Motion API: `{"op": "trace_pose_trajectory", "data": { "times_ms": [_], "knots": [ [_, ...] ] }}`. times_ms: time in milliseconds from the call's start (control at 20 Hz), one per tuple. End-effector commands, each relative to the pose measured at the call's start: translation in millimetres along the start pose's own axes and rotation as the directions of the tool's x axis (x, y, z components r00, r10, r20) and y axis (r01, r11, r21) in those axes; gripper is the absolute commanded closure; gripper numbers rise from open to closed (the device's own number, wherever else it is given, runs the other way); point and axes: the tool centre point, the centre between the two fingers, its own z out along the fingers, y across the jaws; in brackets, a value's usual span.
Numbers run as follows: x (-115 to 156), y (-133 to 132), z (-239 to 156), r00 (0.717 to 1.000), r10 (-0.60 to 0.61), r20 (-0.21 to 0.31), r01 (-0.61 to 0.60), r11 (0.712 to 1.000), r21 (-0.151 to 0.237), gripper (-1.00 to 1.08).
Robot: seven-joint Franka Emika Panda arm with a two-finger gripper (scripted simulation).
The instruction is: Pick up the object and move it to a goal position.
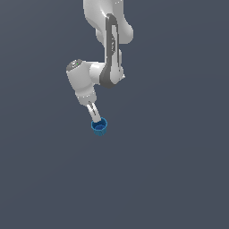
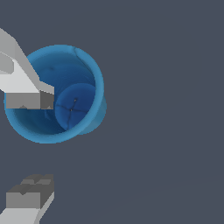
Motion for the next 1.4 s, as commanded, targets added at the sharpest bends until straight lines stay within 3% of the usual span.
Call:
{"op": "trace_pose_trajectory", "data": {
  "times_ms": [0, 600, 650, 1350],
  "knots": [
    [0, 0, 4, 1.000, 0.001, 0.000, -0.001, 1.000, 0.000, -0.20],
    [0, 1, 29, 1.000, 0.009, 0.000, -0.009, 1.000, 0.001, -0.20],
    [0, 1, 29, 1.000, 0.009, 0.000, -0.009, 1.000, 0.001, 1.08],
    [-4, 0, 26, 1.000, 0.009, -0.001, -0.009, 1.000, 0.002, 1.08]
  ]
}}
